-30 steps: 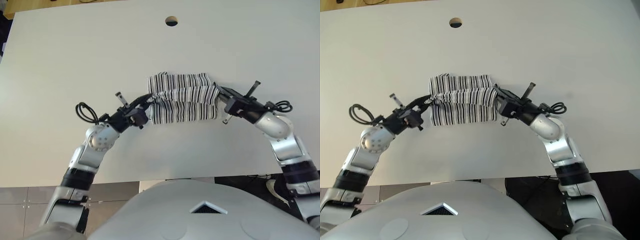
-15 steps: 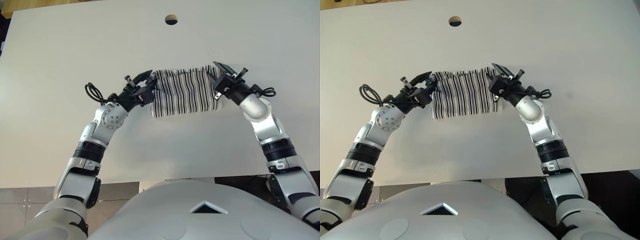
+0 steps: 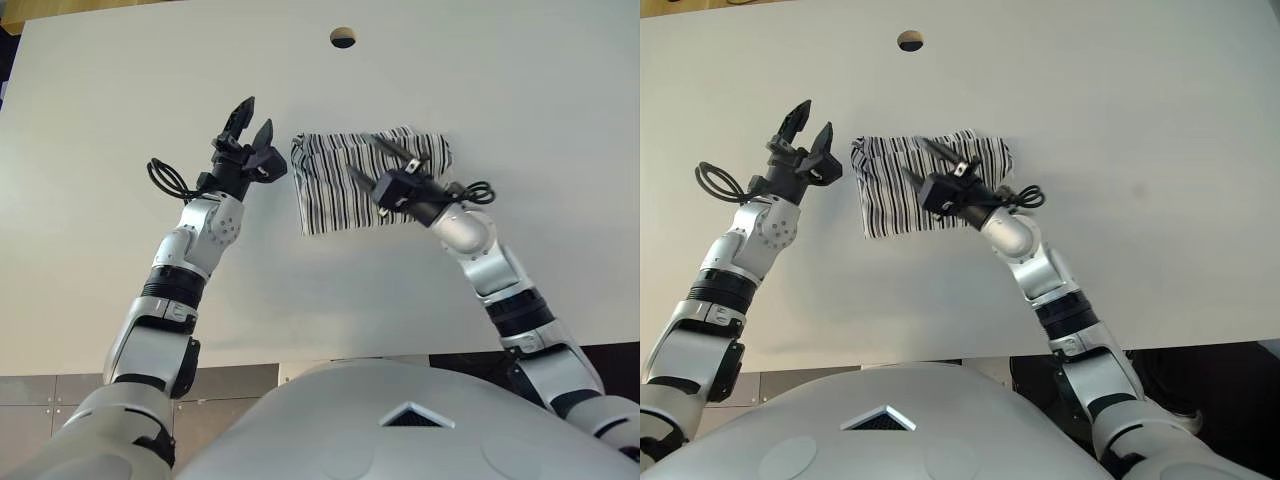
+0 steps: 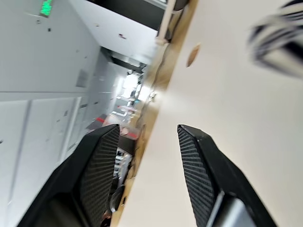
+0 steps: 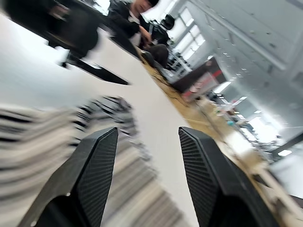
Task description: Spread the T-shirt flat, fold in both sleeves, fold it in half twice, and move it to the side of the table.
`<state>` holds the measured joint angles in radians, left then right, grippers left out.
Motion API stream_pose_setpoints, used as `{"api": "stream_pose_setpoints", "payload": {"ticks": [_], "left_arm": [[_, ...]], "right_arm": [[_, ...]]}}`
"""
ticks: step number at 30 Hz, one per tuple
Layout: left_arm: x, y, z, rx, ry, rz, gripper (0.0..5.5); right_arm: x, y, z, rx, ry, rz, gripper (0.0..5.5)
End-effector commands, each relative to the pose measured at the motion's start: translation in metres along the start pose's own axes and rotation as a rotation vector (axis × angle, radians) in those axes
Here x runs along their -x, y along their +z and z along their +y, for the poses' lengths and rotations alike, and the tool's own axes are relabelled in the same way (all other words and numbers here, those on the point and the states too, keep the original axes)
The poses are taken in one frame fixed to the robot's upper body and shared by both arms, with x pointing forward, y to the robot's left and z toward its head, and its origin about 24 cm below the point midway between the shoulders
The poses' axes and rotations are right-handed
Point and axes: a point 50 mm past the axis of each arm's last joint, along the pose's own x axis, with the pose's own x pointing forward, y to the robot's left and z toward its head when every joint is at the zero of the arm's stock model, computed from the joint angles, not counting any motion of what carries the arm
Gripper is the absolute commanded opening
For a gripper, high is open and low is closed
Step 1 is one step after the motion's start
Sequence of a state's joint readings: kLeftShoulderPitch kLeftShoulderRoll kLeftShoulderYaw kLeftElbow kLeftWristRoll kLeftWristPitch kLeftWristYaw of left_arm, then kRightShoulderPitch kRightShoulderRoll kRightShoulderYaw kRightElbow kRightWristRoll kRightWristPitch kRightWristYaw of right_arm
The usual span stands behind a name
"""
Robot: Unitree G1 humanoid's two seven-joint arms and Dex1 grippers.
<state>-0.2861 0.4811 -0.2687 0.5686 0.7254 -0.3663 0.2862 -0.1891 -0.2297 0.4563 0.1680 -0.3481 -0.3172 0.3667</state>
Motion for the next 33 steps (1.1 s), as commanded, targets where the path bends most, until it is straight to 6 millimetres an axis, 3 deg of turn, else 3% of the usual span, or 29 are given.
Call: {"api": "stream_pose_setpoints", "payload": {"ticks": [1, 5, 9, 11, 13, 16, 19, 22, 25, 30, 33], "left_arm": [[-0.012, 0.002, 0.036, 0.112, 0.317, 0.032, 2.26], [-0.007, 0.014, 0.059, 0.501, 0.596, -0.004, 2.26], [0.001, 0.019, 0.065, 0.601, 0.634, -0.061, 2.26], [0.003, 0.020, 0.067, 0.644, 0.626, -0.062, 2.26], [0.002, 0.025, 0.065, 0.709, 0.604, -0.064, 2.26], [-0.008, 0.043, 0.053, 0.881, 0.543, -0.051, 2.26], [-0.013, 0.061, 0.030, 1.033, 0.466, -0.021, 2.26], [-0.001, 0.054, 0.024, 1.062, 0.530, 0.001, 2.26], [0.014, 0.043, 0.014, 1.038, 0.559, 0.060, 2.26], [0.012, 0.064, 0.011, 1.021, 0.528, -0.035, 2.26], [0.008, 0.076, 0.004, 1.038, 0.473, -0.061, 2.26]], "right_arm": [[-0.011, -0.039, 0.009, -0.186, 0.054, 0.198, 2.36], [0.003, -0.090, -0.003, -0.483, -0.103, 0.459, 2.36], [0.028, -0.123, -0.019, -0.928, -0.408, 0.570, 2.36], [0.049, -0.136, -0.036, -1.051, -0.589, 0.590, 2.36], [0.084, -0.151, -0.068, -1.052, -0.859, 0.629, 2.36], [0.159, -0.166, -0.111, -0.950, -1.346, 0.761, 2.36], [0.205, -0.164, -0.133, -0.883, -1.594, 0.777, 2.36], [0.227, -0.156, -0.149, -0.754, -1.668, 0.712, 2.36], [0.231, -0.147, -0.160, -0.611, -1.673, 0.631, 2.36], [0.237, -0.120, -0.170, -0.271, -1.672, 0.440, 2.36], [0.207, -0.087, -0.161, -0.083, -1.536, 0.190, 2.36]]}}
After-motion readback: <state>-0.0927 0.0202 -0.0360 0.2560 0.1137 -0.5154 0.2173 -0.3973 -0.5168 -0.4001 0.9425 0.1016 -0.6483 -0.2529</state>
